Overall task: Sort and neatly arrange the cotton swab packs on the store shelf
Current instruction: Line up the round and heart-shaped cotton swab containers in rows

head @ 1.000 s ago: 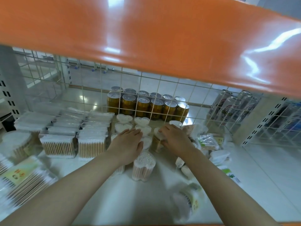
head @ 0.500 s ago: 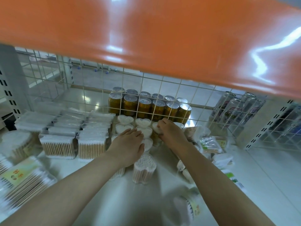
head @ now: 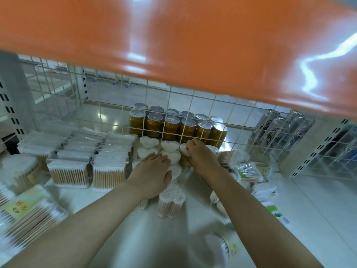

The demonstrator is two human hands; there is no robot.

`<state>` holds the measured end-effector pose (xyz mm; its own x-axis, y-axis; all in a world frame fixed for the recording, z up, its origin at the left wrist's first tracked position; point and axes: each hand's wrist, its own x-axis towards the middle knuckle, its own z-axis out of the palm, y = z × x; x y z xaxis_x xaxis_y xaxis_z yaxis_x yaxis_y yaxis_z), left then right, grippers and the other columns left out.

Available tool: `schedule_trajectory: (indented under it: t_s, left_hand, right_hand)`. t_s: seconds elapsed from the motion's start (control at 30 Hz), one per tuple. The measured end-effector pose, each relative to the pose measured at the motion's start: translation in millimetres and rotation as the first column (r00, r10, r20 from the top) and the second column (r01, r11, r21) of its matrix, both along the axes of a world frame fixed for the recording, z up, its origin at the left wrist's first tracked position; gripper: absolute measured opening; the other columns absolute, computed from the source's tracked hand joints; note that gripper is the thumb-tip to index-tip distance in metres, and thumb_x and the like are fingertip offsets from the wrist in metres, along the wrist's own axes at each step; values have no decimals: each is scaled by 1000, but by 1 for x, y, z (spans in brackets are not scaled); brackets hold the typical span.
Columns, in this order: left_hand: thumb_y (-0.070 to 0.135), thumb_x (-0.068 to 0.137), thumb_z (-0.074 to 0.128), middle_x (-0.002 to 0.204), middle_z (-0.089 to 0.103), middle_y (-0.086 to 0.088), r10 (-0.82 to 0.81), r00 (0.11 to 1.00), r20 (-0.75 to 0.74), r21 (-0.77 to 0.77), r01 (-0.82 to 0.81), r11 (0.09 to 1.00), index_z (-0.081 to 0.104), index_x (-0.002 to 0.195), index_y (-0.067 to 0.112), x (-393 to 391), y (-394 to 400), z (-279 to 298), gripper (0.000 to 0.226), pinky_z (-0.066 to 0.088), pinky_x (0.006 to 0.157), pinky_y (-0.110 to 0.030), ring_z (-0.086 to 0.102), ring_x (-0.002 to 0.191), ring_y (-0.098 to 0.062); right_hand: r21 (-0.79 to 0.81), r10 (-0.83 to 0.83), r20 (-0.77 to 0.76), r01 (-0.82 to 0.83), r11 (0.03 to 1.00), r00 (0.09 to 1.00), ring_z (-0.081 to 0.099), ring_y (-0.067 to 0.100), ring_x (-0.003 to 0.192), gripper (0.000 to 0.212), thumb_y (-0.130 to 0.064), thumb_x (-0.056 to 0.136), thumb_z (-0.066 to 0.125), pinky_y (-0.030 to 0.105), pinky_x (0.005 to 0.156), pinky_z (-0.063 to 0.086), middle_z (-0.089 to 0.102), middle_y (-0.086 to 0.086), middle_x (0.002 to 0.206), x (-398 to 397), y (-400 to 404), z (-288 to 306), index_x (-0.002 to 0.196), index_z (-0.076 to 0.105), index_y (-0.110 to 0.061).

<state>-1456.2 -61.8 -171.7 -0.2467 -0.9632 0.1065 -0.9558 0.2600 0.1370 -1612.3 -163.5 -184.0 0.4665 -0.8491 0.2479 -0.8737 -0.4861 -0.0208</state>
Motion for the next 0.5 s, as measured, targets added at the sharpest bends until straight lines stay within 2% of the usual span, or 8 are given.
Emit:
schedule_trajectory:
  t_s: [0.1,0.23,0.43,0.5]
  left_hand:
    - [33,100,27,155,19,0,22,1000,-21,10,-21,1000,21,147,17,-1,2,3,50,1,115,-28,12,143,-15]
    - [32,99,32,153,23,1,45,997,-57,-62,-49,997,27,144,21,-2,6,7,47,3,115,-31,14,142,-15]
    - [31,97,37,144,36,3,48,992,-121,-116,-62,991,37,138,23,-8,20,13,42,17,110,-28,28,135,-16]
    - [31,97,37,141,39,3,32,991,-131,-127,-49,991,38,137,24,-12,25,15,41,20,107,-27,31,132,-16]
  right_hand:
    - [4,2,-27,-2,1000,1000,48,16,104,30,-9,88,55,26,84,45,49,2,121,-2,1,1,116,48,-15]
    - [32,-27,44,26,999,999,49,17,108,40,-3,86,55,29,88,47,46,1,127,-11,10,9,123,49,-17]
    - [12,-28,64,28,1000,998,48,17,107,31,-10,92,46,25,82,40,48,2,123,-22,30,15,121,52,-16]
    - [12,-20,73,19,1000,997,48,19,109,30,-12,93,45,27,83,42,50,2,124,-26,38,17,121,52,-15]
